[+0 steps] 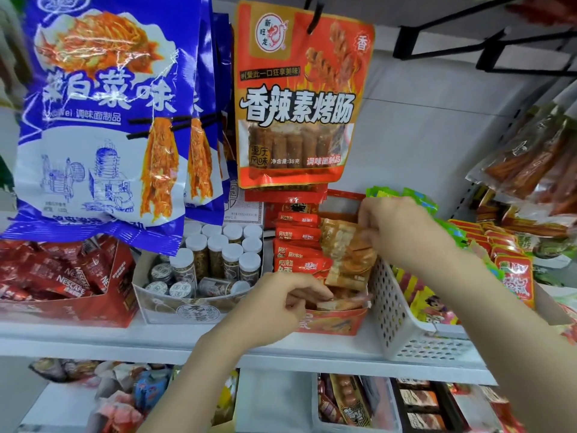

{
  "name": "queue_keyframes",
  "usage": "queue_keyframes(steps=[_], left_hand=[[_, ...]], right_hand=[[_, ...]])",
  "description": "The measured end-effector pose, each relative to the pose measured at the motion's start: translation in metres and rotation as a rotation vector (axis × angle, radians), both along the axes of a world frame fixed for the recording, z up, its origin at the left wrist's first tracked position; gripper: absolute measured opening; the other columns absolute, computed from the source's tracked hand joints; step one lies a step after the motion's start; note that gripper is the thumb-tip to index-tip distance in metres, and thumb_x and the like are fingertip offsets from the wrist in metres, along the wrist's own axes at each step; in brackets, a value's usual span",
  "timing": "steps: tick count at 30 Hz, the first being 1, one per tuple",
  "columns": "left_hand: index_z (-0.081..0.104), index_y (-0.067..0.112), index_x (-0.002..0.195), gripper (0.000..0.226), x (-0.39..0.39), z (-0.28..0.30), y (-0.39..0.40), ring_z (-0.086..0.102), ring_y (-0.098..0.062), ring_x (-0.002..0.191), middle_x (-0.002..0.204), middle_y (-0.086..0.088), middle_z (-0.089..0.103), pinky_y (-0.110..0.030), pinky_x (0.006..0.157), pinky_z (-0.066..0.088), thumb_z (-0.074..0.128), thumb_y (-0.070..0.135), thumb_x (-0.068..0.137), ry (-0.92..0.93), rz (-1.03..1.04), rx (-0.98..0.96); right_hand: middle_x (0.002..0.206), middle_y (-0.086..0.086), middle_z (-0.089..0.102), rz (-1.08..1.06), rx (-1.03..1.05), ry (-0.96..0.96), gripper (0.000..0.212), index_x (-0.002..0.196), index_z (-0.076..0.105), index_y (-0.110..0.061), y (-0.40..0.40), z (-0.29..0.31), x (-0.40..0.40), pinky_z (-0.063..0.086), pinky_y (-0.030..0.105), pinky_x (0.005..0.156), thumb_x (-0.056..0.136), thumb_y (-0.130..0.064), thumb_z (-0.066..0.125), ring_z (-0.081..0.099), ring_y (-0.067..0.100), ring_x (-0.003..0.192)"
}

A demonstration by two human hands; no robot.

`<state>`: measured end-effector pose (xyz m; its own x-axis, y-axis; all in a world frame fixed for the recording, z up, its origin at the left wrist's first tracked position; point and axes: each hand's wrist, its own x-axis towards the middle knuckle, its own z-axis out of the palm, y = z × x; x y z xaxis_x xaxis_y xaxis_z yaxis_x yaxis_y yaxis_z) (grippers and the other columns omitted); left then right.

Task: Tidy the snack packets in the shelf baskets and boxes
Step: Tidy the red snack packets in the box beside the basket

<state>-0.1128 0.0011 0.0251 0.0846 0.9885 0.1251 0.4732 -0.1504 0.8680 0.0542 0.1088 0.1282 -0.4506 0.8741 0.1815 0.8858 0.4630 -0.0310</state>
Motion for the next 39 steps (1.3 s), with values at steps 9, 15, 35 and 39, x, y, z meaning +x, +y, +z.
queue_keyframes(steps=[9, 15, 35, 39], left_hand=[[0.065, 0.031, 0.111, 0.024, 0.01, 0.017, 0.01, 0.066, 0.0, 0.095, 0.105, 0.016, 0.069, -0.019, 0.082, 0.055, 0.068, 0.02, 0.09, -0.318, 0.351, 0.184], [0.075, 0.029, 0.095, 0.016, 0.017, 0.024, 0.009, 0.072, -0.014, 0.088, 0.093, 0.004, 0.077, -0.025, 0.078, 0.058, 0.068, 0.038, 0.085, -0.423, 0.235, 0.024], [0.065, 0.007, 0.124, 0.047, 0.03, 0.03, 0.009, 0.072, -0.023, 0.083, 0.116, -0.019, 0.069, -0.032, 0.071, 0.06, 0.065, 0.04, 0.091, -1.248, -0.21, -0.415], [0.074, 0.004, 0.11, 0.059, 0.031, 0.023, 0.014, 0.068, -0.012, 0.062, 0.084, -0.006, 0.073, -0.018, 0.052, 0.054, 0.093, 0.019, 0.056, -1.257, -0.008, -0.302]], right_hand=[[0.072, -0.011, 0.071, 0.041, 0.108, 0.742, 0.009, 0.078, 0.07, -0.033, -0.013, 0.031, 0.034, 0.055, 0.029, 0.076, 0.079, -0.031, 0.078, 0.069, 0.006, 0.073], [0.07, -0.005, 0.074, 0.044, -0.213, 1.042, 0.012, 0.08, 0.075, -0.029, -0.008, 0.005, 0.037, 0.06, 0.035, 0.08, 0.071, -0.031, 0.083, 0.072, 0.007, 0.069], [0.074, 0.004, 0.071, 0.376, -0.711, 1.422, 0.013, 0.076, 0.074, -0.018, -0.006, -0.001, 0.034, 0.056, 0.024, 0.071, 0.065, -0.024, 0.076, 0.065, 0.013, 0.069], [0.083, 0.003, 0.077, 0.27, -0.53, 1.331, 0.014, 0.09, 0.077, -0.013, -0.002, -0.005, 0.032, 0.057, 0.022, 0.076, 0.077, -0.019, 0.074, 0.072, 0.01, 0.079]])
